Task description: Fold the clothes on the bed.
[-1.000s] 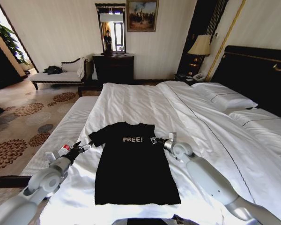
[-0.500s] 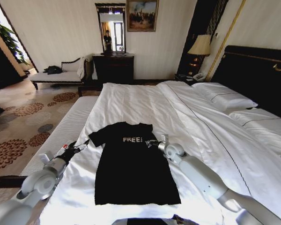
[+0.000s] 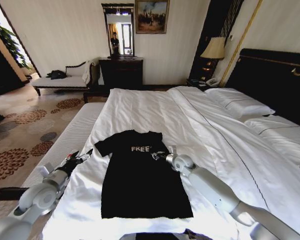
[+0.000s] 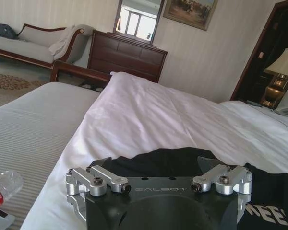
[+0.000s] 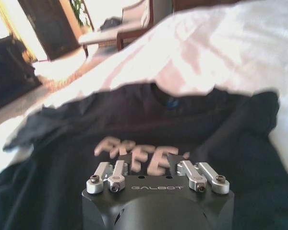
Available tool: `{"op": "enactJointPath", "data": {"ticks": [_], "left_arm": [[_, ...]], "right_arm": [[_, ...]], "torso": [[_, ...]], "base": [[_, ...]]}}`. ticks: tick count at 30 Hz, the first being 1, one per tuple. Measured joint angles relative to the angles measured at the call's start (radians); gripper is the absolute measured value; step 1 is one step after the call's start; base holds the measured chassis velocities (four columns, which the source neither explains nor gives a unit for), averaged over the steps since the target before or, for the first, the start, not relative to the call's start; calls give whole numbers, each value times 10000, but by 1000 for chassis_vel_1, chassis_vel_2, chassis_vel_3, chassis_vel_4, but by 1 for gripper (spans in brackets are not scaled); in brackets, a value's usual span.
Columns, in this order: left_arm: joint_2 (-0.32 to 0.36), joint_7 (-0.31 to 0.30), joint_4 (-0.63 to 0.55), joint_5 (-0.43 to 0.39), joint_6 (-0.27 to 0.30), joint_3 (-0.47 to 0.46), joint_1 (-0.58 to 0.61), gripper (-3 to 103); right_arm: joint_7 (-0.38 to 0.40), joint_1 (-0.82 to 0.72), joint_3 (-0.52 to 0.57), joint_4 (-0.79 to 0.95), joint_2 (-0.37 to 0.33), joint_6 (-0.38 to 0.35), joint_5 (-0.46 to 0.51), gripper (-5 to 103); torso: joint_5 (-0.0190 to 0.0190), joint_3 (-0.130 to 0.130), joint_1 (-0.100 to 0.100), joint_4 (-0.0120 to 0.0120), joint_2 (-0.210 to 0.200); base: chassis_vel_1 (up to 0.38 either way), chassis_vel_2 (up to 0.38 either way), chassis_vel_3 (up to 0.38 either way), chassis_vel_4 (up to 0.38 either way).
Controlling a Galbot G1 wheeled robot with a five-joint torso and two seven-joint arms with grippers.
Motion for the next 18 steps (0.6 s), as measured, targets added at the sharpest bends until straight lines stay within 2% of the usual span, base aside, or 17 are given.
{"op": "enactJointPath", "data": {"ticks": [1, 4, 5, 8, 11, 14, 15, 16, 17, 18], "left_arm": [[-25, -13, -20, 38, 6, 43, -2, 100], [-118, -82, -57, 128, 47, 158, 7, 100], [-312, -142, -33, 242, 92, 360, -10, 100], [-474, -196, 92, 249, 107, 556, -121, 100], [-823, -315, 505, 37, 120, 1054, -666, 100], [-1144, -394, 757, -243, 146, 1104, -888, 100], [-1271, -407, 840, -344, 163, 1058, -909, 100], [-1363, -417, 907, -406, 172, 1021, -925, 100], [-1769, -517, 1371, -670, 191, 906, -1137, 100], [-1886, -551, 1635, -750, 200, 1008, -1359, 100]], "right_arm": [[27, -48, 137, 102, -16, 16, 10, 45], [117, -200, 509, 330, -62, 43, 60, 45], [239, -540, 1033, 614, -179, 44, 166, 61], [285, -827, 1418, 853, -335, 44, 194, 67], [401, -1478, 2012, 1337, -702, 58, 284, 84], [488, -1710, 2169, 1563, -874, 65, 322, 89], [502, -1734, 2173, 1605, -907, 67, 327, 94], [517, -1746, 2174, 1635, -931, 67, 335, 94], [592, -1877, 2196, 1813, -1056, 68, 379, 99], [624, -2040, 2301, 1942, -1138, 68, 389, 100]], "torso": [[1, 0, 0, 0, -1], [1, 0, 1, 0, 0], [3, 0, 0, 1, -1], [3, 0, 0, 0, 0], [0, 0, -1, -4, -1], [2, 0, -1, -10, 0], [2, 0, -1, -9, 0], [2, 0, -1, -6, 0], [5, 0, -1, 7, -1], [6, 0, -1, 9, -1]], "base": [[0, 0, 0, 0], [0, 0, 0, 0], [0, 0, 0, 0], [0, 0, 0, 0], [0, 0, 0, 0], [0, 0, 0, 0], [0, 0, 0, 0], [0, 0, 0, 0], [0, 0, 0, 0], [0, 0, 0, 0]]}}
